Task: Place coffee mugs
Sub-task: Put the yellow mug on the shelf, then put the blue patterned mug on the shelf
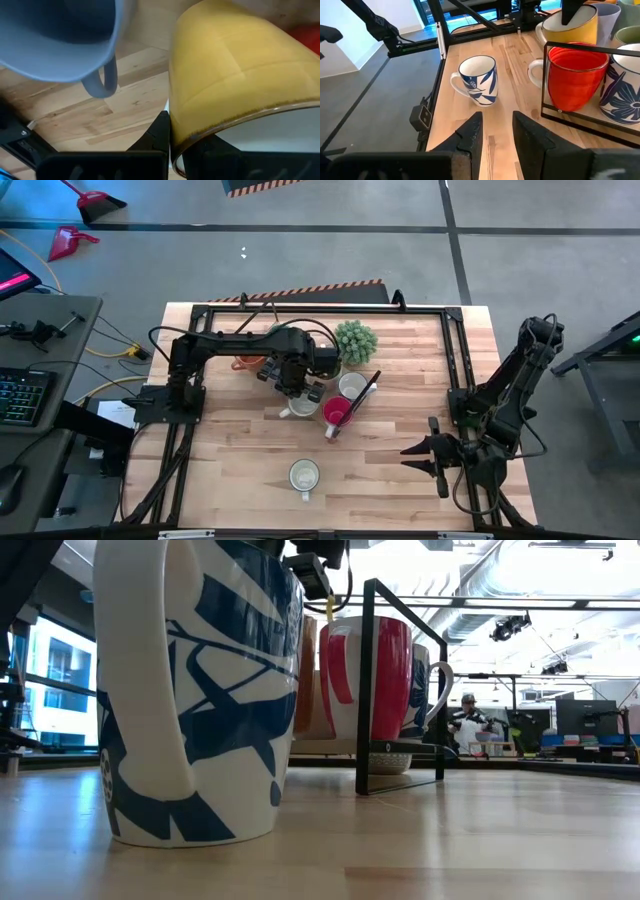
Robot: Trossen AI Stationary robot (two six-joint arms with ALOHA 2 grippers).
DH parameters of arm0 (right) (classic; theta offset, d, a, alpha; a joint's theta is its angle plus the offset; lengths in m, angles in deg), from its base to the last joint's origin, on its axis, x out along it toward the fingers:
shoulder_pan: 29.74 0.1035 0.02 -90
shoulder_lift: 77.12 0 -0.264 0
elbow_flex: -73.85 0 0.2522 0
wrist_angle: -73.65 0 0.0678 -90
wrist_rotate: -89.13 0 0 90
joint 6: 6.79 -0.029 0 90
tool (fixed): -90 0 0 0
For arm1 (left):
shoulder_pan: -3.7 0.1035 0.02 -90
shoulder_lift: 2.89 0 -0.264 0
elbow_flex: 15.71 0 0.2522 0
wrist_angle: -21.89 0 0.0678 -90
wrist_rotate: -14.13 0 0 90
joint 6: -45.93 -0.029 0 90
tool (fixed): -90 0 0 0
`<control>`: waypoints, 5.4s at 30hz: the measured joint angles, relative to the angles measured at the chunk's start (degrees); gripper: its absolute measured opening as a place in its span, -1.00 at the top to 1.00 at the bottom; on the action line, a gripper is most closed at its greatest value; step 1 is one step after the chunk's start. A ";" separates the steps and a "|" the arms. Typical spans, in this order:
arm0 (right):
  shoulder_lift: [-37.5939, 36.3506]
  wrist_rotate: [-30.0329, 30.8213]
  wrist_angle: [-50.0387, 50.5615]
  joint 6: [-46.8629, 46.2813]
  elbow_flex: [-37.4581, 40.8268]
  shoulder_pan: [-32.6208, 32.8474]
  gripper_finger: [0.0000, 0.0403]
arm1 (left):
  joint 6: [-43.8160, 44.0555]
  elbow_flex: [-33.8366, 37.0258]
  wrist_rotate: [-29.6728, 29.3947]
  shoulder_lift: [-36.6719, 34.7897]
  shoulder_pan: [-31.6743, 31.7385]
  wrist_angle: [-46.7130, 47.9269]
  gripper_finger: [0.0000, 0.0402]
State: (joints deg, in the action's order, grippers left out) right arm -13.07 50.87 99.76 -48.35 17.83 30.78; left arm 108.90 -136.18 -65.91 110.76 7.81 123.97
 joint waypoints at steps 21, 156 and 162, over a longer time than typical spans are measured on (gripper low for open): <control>0.00 -2.68 -0.91 -0.60 0.00 0.00 0.57 | -1.13 0.00 -0.01 0.00 1.94 -2.58 0.89; -5.90 -27.00 -13.19 23.39 -0.02 -40.16 0.57 | -57.64 68.50 -29.47 -89.23 -18.67 -59.23 0.75; -6.40 -30.55 -12.97 22.76 -0.02 -42.82 0.57 | -56.40 78.11 -16.76 -88.85 -6.04 -71.37 0.81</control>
State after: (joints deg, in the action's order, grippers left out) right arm -19.47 20.32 86.78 -25.59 17.81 -12.04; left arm 52.51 -58.08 -82.67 21.91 1.76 52.61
